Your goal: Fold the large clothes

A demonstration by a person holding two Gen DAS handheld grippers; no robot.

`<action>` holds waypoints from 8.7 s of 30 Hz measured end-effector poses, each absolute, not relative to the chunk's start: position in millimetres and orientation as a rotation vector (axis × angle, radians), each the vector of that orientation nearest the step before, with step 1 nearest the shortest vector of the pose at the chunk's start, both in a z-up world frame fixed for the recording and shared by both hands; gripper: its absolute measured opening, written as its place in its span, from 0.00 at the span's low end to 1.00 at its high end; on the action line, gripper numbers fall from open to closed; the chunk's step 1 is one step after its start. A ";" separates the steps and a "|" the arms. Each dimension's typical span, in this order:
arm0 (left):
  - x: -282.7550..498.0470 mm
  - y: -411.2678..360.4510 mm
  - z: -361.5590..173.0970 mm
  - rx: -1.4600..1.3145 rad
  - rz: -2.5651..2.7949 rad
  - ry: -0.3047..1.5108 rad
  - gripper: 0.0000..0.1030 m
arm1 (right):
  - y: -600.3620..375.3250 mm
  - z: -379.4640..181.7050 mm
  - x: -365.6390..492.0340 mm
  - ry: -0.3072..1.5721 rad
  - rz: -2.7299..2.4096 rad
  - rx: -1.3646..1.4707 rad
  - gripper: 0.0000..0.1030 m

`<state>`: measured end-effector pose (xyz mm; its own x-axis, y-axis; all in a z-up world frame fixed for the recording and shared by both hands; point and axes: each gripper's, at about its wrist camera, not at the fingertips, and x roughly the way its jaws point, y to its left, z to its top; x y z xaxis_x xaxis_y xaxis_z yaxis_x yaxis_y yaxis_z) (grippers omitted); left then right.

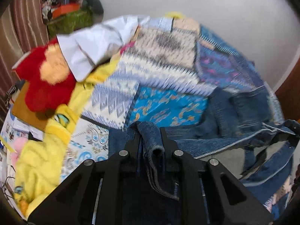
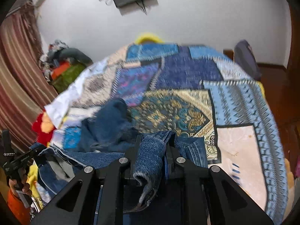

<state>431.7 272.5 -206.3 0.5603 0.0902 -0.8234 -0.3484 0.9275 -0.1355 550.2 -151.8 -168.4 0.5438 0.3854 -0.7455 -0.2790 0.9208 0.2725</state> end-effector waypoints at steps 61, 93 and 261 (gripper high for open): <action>506.1 252.4 -243.9 0.007 0.385 1.080 0.71 | -152.0 -197.1 585.5 0.932 0.225 -0.140 0.16; 366.8 220.7 -259.5 0.111 0.268 1.067 0.85 | -44.9 -228.0 453.8 0.963 0.598 -0.480 0.16; 345.0 146.4 -167.4 0.065 0.081 0.927 0.93 | -173.0 -116.6 430.2 0.965 0.590 -0.194 0.95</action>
<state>345.0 146.4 -167.4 0.5974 0.0974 -0.7960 -0.0417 0.9950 0.0904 430.2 -173.0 -116.6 0.4275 0.3852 -0.8178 -0.5524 0.8275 0.1010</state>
